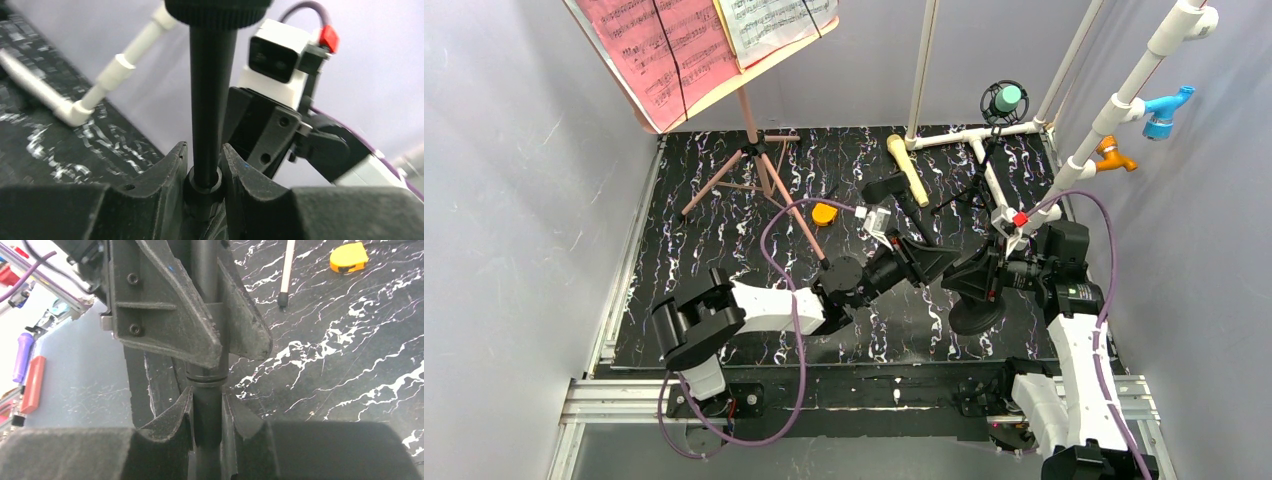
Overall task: Pack up the instrument practice props
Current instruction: Unscrew the microphone stand.
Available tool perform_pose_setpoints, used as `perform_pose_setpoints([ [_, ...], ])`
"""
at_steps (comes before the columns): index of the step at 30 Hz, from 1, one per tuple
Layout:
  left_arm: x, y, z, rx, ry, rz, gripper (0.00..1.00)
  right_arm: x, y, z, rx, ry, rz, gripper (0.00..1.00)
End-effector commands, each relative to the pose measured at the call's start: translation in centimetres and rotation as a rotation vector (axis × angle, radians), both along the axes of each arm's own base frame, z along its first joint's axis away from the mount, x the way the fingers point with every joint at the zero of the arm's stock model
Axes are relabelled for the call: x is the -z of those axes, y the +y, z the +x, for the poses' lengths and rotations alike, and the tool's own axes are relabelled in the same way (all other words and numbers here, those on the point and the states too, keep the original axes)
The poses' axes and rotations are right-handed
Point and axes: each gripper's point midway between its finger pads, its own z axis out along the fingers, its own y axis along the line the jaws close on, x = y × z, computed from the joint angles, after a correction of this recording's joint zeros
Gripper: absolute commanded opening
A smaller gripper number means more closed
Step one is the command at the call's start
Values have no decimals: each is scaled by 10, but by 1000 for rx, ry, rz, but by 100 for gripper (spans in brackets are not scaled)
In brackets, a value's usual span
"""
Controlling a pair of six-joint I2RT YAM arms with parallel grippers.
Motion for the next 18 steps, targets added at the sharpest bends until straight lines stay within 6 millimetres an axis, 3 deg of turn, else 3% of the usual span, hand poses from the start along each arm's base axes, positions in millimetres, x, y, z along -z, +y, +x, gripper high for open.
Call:
perform_pose_setpoints([
  [1,-10,16,21,-281,171,52,0,-10,-10,31,126,-43,-66,1],
  [10,-10,24,23,-337,462,158,0,-4,-26,51,246,-55,-195,1],
  [18,3,24,17,-399,759,320,0,8,-43,62,333,-86,-307,1],
])
